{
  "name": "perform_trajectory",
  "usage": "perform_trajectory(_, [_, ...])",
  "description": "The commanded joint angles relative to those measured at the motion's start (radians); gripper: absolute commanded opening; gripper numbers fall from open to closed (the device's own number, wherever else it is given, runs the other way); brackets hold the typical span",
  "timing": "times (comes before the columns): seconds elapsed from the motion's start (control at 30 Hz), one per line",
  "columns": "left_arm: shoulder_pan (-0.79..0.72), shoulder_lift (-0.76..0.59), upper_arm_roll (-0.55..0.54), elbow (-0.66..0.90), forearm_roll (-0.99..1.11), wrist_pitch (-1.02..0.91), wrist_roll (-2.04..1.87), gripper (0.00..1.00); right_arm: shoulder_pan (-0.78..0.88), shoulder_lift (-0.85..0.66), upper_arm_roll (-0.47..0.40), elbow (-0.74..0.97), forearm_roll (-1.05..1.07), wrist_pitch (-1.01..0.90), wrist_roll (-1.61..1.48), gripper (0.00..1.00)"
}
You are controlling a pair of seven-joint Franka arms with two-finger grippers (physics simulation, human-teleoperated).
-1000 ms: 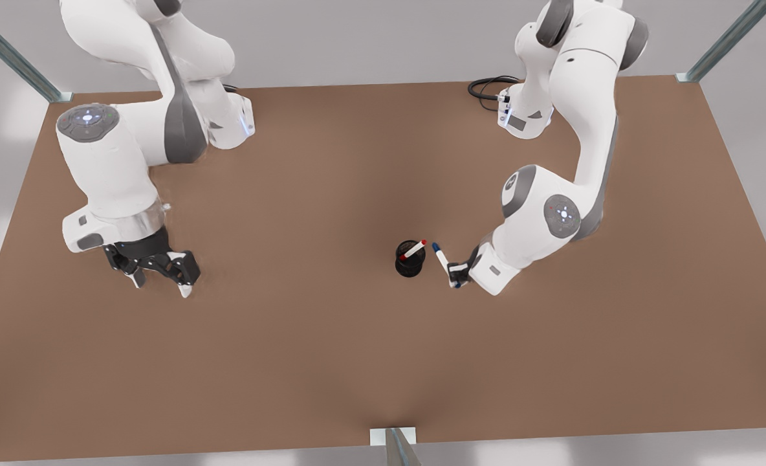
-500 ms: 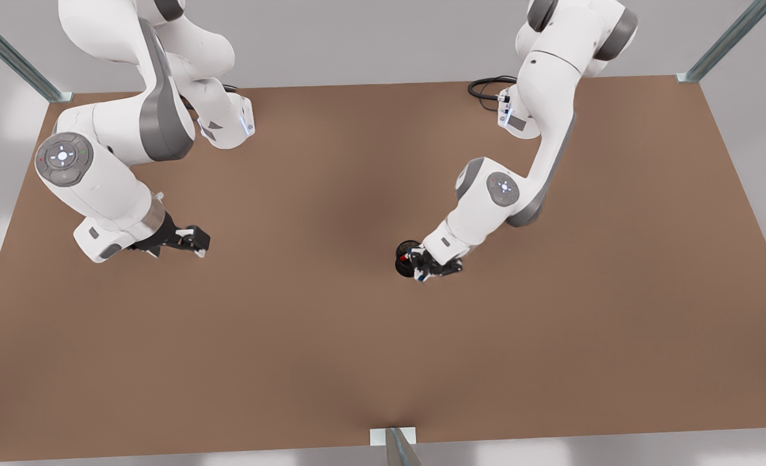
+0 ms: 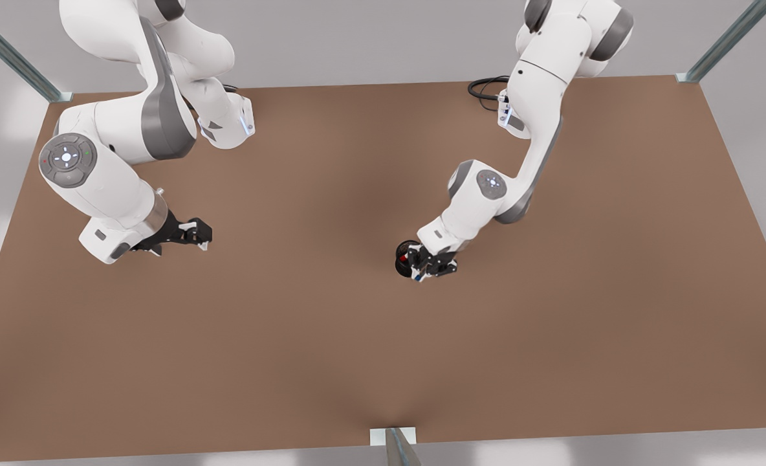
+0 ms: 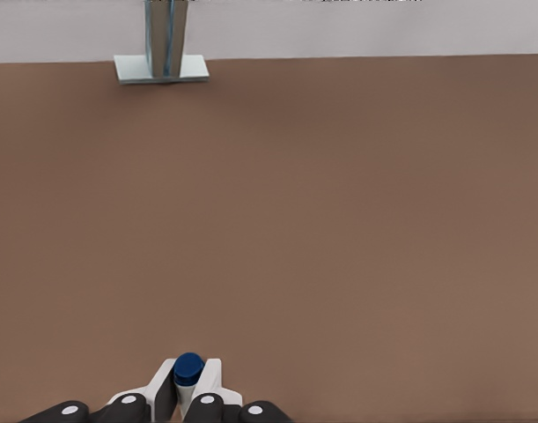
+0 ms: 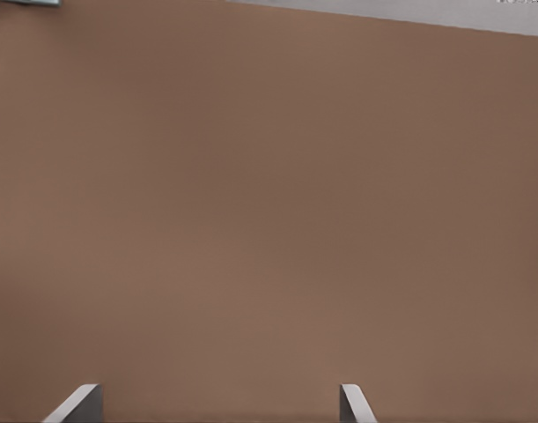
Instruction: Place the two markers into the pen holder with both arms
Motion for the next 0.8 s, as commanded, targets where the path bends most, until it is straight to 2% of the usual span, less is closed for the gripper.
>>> perform_trajectory(0.0, [-0.005, 0.0, -0.002, -0.003, -0.008, 0.064, 0.162, 0.21, 0.0, -0.001, 0.0, 0.001, -0.001, -0.004, -0.097, 1.0])
perform_trajectory(0.33, [-0.022, -0.014, -0.001, -0.069, -0.008, 0.107, 0.189, 0.22, -0.003, 0.0, 0.015, 0.025, 0.002, -0.006, -0.081, 1.0])
perform_trajectory(0.37, [-0.022, -0.021, -0.001, -0.077, -0.008, 0.107, 0.189, 0.26, -0.003, 0.0, 0.015, 0.025, 0.003, -0.006, -0.081, 1.0])
perform_trajectory(0.43, [-0.033, -0.044, -0.001, -0.1, -0.008, 0.107, 0.198, 0.87, -0.002, 0.0, 0.015, 0.025, 0.003, -0.006, -0.081, 1.0])
perform_trajectory(0.47, [-0.043, -0.066, -0.002, -0.121, -0.008, 0.107, 0.197, 1.0, -0.002, 0.0, 0.015, 0.025, 0.003, -0.006, -0.081, 1.0])
perform_trajectory(0.63, [-0.082, -0.184, -0.001, -0.195, -0.008, 0.061, 0.137, 1.0, -0.003, 0.0, 0.015, 0.025, 0.003, -0.007, -0.083, 1.0])
perform_trajectory(0.77, [-0.076, -0.207, 0.001, -0.195, -0.008, 0.034, 0.135, 1.0, -0.002, 0.0, 0.015, 0.025, 0.003, -0.007, -0.081, 1.0])
